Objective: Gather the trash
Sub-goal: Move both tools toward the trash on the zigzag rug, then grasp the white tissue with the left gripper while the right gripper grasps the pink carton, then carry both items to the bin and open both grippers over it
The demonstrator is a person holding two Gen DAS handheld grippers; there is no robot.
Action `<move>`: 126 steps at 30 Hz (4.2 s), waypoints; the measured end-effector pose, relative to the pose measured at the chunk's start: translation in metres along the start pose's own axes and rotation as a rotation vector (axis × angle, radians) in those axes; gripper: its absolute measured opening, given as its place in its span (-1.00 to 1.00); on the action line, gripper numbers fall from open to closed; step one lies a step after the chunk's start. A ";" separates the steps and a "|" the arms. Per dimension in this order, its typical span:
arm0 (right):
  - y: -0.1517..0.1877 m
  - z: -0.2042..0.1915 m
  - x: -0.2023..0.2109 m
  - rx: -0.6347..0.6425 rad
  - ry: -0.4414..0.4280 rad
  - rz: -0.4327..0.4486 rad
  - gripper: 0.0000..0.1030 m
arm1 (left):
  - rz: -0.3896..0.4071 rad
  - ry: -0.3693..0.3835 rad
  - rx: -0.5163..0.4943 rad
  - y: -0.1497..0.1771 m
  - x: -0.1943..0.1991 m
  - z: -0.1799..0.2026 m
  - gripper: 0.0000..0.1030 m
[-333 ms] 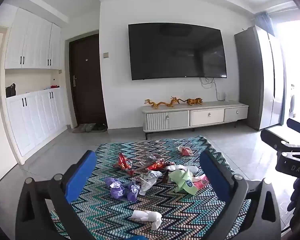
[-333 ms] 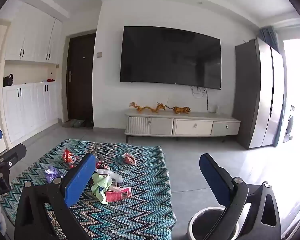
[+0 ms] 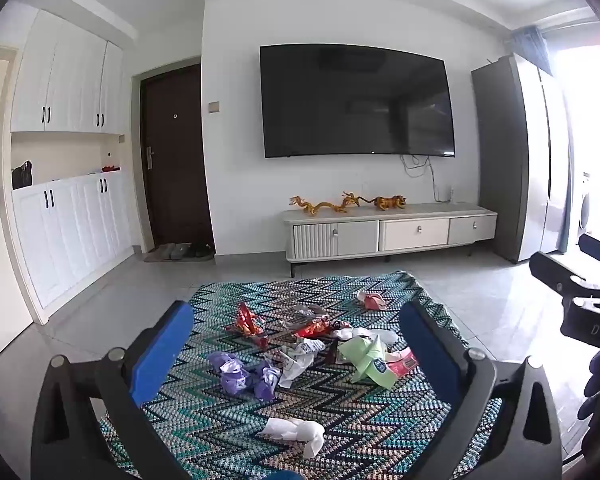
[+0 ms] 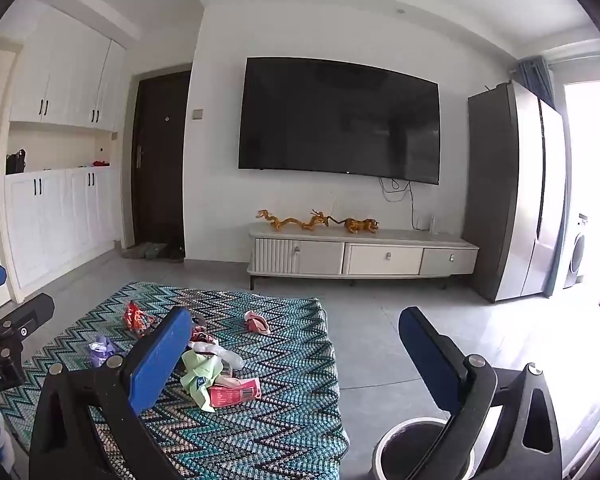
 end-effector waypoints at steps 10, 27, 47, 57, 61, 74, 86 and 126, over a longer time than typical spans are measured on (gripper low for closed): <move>0.003 0.000 -0.004 0.014 0.003 -0.015 1.00 | -0.050 0.027 -0.021 0.010 -0.016 -0.002 1.00; 0.041 -0.002 -0.062 0.029 -0.074 -0.201 1.00 | -0.307 0.127 -0.053 0.078 -0.083 -0.015 1.00; 0.109 -0.049 -0.211 0.154 -0.268 -0.555 1.00 | -0.558 0.218 -0.097 0.144 -0.169 -0.010 0.46; 0.125 -0.071 -0.254 0.199 -0.349 -0.645 0.70 | -0.607 0.273 -0.096 0.150 -0.185 -0.001 -0.27; 0.127 -0.071 -0.254 0.188 -0.365 -0.640 0.42 | -0.598 0.291 -0.089 0.149 -0.182 -0.001 -0.40; 0.115 -0.039 -0.201 0.216 -0.323 -0.556 0.40 | -0.491 0.398 -0.036 0.116 -0.139 0.005 -0.45; 0.078 0.053 -0.144 0.040 -0.242 -0.415 0.40 | -0.423 0.583 -0.151 0.051 -0.132 0.109 -0.45; 0.148 0.279 -0.118 -0.407 0.172 -0.491 0.69 | -0.503 0.846 -0.263 0.004 -0.152 0.366 0.19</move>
Point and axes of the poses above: each gripper's, at about its wrist camera, not at the fingertips, and x roughly against the way its jaws point, z to its right, y to its underside, the point moved 6 cm from there along -x, roughly the way its jaws point, and after that the axes turned 9 degrees about -z, right-handed, at the moved point
